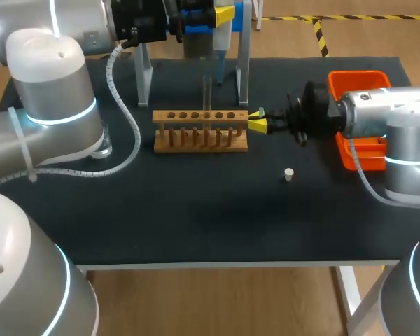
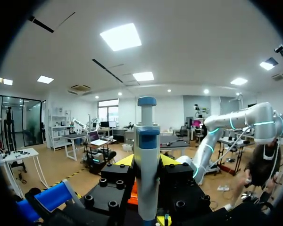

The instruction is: Invert the test tube, pick up the pipette, mount the tip to pipette, aspirate from beaker and dispense into the tube, eject the tip, return the pipette, and cap with the stopper.

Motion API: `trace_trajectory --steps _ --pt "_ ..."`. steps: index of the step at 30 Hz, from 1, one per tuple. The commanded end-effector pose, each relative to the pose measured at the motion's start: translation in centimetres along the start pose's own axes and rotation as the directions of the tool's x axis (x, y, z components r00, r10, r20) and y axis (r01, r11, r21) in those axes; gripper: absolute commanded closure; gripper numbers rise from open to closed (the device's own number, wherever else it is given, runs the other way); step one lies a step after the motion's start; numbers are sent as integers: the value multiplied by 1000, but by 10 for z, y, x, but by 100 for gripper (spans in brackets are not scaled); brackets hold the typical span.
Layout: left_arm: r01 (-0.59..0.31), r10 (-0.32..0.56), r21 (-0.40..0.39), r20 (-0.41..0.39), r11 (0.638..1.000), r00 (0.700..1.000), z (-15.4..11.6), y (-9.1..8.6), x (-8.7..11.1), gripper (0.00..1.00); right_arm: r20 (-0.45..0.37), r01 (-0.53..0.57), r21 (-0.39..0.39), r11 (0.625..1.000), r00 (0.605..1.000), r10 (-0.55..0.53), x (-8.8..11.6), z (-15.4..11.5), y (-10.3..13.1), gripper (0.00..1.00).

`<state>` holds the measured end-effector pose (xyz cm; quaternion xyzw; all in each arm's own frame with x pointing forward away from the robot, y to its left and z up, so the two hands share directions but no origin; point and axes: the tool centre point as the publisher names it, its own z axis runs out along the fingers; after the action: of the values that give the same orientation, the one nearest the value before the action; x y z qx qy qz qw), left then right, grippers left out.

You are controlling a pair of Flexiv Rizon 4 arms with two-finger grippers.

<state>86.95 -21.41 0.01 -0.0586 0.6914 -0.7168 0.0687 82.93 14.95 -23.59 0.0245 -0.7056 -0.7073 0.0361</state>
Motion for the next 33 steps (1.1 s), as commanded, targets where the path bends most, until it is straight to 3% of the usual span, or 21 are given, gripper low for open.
trace_trajectory --steps 1,19,33 --pt "-3 3 18 6 1000 1000 -4 4 3 100 1 -1 3 1000 1000 1 2 4 -2 100" --pt "2 -2 18 16 1000 1000 -8 5 4 100 -10 13 19 1000 1000 -12 3 13 -3 100" --pt "2 -2 18 16 1000 1000 -8 5 4 100 0 65 21 998 998 -65 -9 33 4 100"
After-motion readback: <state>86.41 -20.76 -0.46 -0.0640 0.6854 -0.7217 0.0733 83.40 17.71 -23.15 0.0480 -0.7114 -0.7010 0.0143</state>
